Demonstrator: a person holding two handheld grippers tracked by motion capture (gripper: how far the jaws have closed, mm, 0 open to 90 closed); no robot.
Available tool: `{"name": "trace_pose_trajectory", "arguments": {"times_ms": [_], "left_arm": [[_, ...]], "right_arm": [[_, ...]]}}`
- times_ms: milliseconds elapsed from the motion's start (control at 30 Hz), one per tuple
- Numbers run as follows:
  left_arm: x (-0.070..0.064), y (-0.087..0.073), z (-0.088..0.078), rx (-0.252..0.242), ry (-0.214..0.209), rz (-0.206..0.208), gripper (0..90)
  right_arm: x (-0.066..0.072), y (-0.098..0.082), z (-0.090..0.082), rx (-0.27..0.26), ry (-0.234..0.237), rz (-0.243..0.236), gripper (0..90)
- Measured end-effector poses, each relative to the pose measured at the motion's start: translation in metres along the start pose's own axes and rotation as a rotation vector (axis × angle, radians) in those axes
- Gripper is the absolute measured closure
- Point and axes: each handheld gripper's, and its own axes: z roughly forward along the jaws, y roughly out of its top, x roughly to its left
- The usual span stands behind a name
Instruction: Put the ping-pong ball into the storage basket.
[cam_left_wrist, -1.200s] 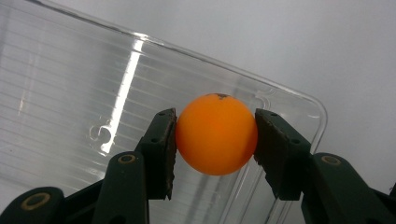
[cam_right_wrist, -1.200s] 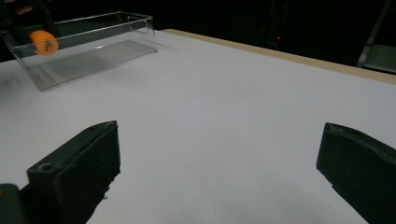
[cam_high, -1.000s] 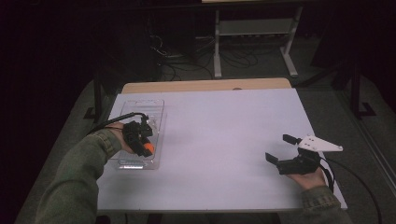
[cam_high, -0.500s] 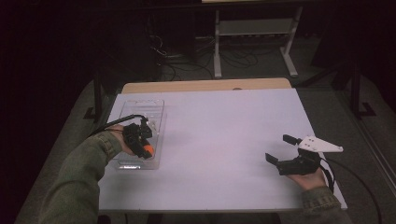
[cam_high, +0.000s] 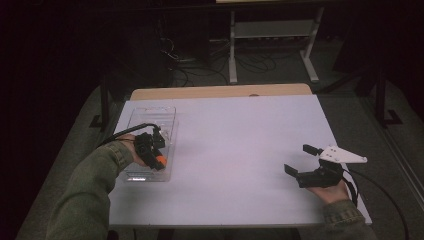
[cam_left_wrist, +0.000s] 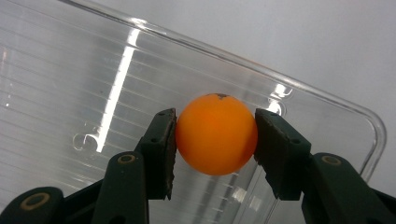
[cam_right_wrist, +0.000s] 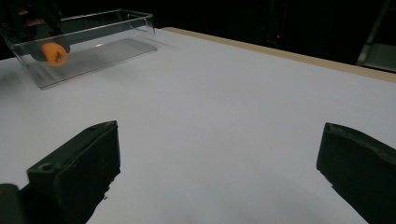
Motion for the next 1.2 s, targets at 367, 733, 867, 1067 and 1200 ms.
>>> {"name": "trace_pose_trajectory", "arguments": {"times_ms": [367,733,867,1067,1200], "left_arm": [[0.0,0.0,0.001,0.01,0.003,0.001,49.4],[0.0,0.001,-0.003,-0.008,0.011,-0.022,41.3],[0.001,0.0,-0.005,-0.017,0.016,-0.036,37.6],[0.002,-0.004,-0.012,-0.035,0.022,-0.043,31.7],[0.002,-0.005,-0.016,-0.048,0.022,-0.051,27.9]], "right_arm": [[0.0,0.0,0.0,0.001,0.0,0.001,0.0],[0.0,0.0,0.0,0.0,0.0,0.003,0.0],[0.0,0.0,0.0,0.003,0.001,0.001,0.0],[0.001,0.0,0.0,0.006,0.004,-0.002,0.0],[0.001,0.0,0.001,0.01,0.007,0.0,0.0]]}}
